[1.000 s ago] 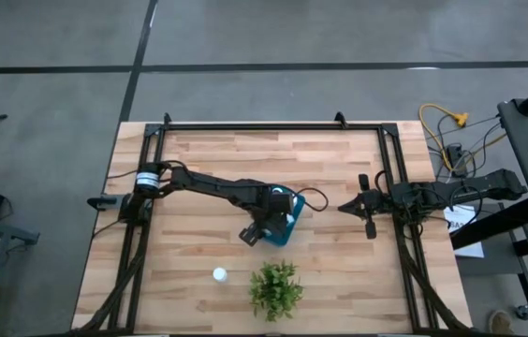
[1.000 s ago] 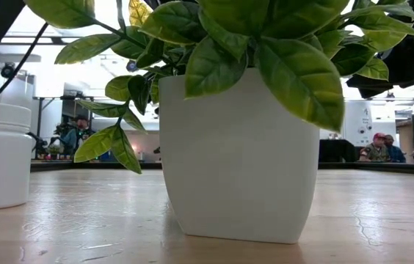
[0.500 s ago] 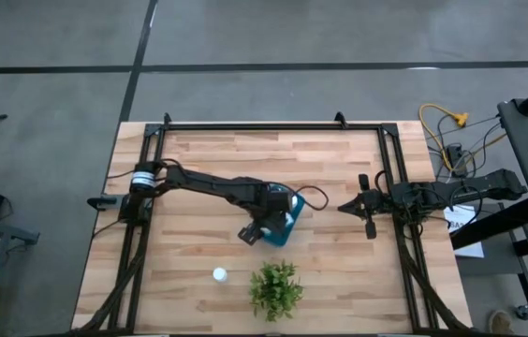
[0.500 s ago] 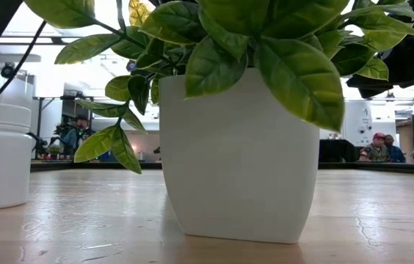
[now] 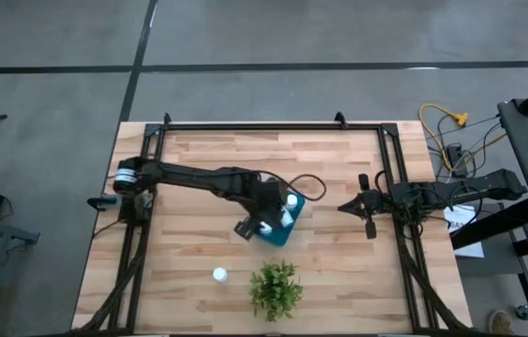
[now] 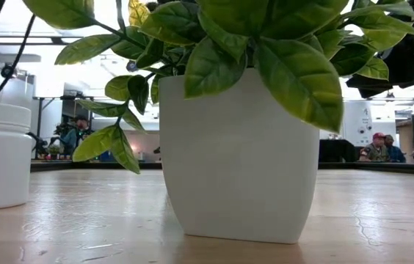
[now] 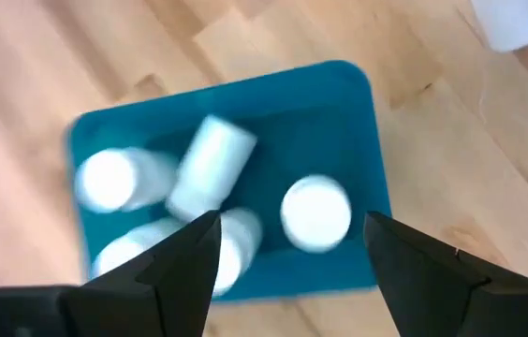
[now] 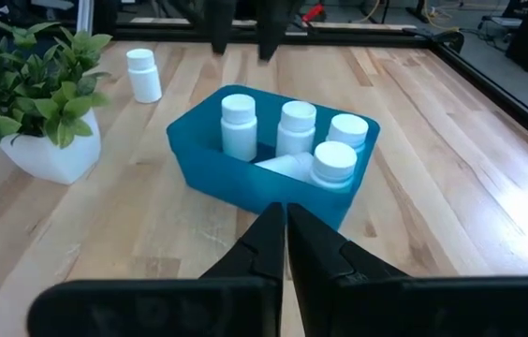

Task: Pick and place pill bottles into a basket
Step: Put the white pill bottle into the blue bin

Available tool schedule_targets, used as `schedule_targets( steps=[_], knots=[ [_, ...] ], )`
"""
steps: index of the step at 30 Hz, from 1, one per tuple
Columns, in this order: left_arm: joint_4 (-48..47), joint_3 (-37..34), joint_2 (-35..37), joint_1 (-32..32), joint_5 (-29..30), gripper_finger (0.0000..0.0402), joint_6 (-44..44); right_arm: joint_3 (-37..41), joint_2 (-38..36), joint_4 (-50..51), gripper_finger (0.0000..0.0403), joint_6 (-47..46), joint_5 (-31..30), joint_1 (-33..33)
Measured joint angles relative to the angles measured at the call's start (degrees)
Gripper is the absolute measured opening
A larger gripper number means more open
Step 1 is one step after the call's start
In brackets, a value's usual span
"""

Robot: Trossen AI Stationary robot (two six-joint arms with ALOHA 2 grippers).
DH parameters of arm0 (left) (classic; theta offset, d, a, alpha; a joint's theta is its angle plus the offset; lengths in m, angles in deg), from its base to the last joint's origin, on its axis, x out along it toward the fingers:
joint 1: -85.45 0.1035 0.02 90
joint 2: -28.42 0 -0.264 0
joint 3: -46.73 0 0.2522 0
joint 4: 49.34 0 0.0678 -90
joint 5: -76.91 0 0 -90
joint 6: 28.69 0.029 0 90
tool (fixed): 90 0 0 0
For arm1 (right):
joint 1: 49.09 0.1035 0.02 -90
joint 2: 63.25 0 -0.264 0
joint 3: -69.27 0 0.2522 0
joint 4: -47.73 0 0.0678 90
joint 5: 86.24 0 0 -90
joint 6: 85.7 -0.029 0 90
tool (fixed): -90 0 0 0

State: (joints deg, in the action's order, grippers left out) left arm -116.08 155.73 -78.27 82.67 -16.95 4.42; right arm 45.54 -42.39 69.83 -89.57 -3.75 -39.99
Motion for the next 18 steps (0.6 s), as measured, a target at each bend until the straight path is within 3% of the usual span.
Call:
schedule_targets(
  steps=[10, 14, 18],
  knots=[
    [2.1, -4.1, 12.8, 0.0, 1.4, 0.0244, -3.0, 0.0, -0.1, -0.3, 0.0008, -0.1, -0.1, 0.0],
    [7.1, -10.0, 18.8, 0.0, 1.3, 0.0233, -4.0, 0.0, -0.1, -0.7, 0.0008, -0.1, -0.2, 0.0],
    [14.8, -18.8, 25.8, 0.0, 1.2, 0.0198, -4.4, 0.0, -0.1, -1.5, 0.0008, -0.2, -0.5, 0.0]
  ],
)
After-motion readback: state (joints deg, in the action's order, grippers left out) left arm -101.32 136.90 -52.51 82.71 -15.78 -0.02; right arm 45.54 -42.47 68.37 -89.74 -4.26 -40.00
